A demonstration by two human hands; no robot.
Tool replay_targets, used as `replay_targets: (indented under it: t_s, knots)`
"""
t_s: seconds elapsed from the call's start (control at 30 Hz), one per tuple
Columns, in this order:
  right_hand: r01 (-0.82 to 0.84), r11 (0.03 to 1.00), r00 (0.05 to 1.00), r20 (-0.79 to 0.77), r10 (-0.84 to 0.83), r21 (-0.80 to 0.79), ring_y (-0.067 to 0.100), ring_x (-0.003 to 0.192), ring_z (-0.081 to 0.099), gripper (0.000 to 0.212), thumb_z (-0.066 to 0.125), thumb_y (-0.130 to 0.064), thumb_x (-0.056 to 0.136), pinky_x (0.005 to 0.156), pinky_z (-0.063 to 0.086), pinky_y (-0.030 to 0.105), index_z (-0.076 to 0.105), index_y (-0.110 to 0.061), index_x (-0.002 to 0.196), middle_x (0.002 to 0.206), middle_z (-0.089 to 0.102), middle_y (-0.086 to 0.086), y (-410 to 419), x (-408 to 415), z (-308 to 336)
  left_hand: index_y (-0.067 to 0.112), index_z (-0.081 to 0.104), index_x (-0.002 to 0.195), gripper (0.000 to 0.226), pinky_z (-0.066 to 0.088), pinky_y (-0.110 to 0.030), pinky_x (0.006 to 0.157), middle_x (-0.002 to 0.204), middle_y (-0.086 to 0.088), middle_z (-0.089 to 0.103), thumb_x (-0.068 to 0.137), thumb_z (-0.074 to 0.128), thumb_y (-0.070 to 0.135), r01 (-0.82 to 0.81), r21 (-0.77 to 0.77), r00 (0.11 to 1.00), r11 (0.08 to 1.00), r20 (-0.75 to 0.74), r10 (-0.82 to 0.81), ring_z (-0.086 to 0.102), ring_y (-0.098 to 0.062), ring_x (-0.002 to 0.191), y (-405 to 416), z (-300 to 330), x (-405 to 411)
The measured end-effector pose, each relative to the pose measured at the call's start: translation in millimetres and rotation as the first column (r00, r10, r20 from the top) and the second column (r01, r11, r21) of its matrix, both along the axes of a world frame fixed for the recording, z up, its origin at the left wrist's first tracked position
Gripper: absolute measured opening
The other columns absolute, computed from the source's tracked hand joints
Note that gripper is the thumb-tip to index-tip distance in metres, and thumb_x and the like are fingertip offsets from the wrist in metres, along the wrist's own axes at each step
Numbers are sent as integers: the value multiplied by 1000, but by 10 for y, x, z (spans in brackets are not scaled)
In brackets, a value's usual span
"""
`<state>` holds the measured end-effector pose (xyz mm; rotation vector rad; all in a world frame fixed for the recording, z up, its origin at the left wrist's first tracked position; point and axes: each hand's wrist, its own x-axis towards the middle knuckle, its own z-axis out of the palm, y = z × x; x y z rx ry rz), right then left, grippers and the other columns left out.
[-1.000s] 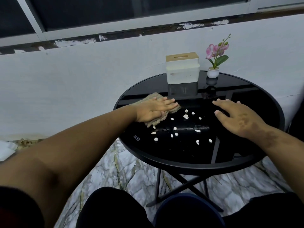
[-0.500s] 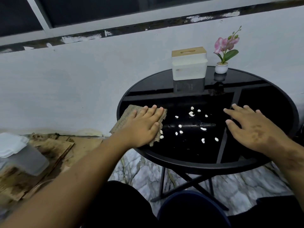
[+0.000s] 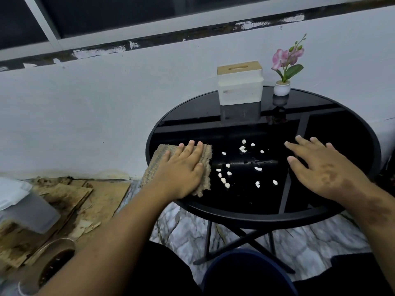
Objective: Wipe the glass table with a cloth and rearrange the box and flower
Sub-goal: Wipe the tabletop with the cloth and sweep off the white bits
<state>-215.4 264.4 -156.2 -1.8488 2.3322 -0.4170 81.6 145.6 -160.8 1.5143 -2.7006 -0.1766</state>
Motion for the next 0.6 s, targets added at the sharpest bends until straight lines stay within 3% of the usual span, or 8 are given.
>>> replay_targets:
  t_s: [0.17, 0.37, 0.6]
  knots:
    - [2, 1000, 1000, -7, -2, 0, 20, 151, 5, 54, 31, -43, 100, 120, 0, 39, 26, -31, 153, 163, 14, -3, -7, -5, -8, 36, -5, 157, 62, 1, -48, 123, 167, 6, -5, 99, 10, 50, 56, 10, 996, 998, 70, -57, -4, -20, 154, -540, 15, 109]
    - [11, 1000, 1000, -18, -11, -15, 21, 151, 7, 54, 31, -43, 100, 120, 2, 39, 27, -32, 152, 163, 15, -4, -24, 7, -20, 36, -1, 158, 56, 2, -46, 123, 167, 7, -3, 105, 14, 46, 238, -6, 965, 971, 117, -236, -1, -21, 154, -1090, 134, -441]
    - [15, 1000, 1000, -21, -15, -15, 18, 151, 6, 53, 30, -44, 100, 121, 1, 37, 27, -34, 152, 163, 15, -5, -11, -6, -31, 26, 9, 159, 62, 9, -55, 122, 167, 0, 9, 100, 22, 40, 658, 1, 744, 753, 155, -650, 8, -29, 153, -1025, 241, -895]
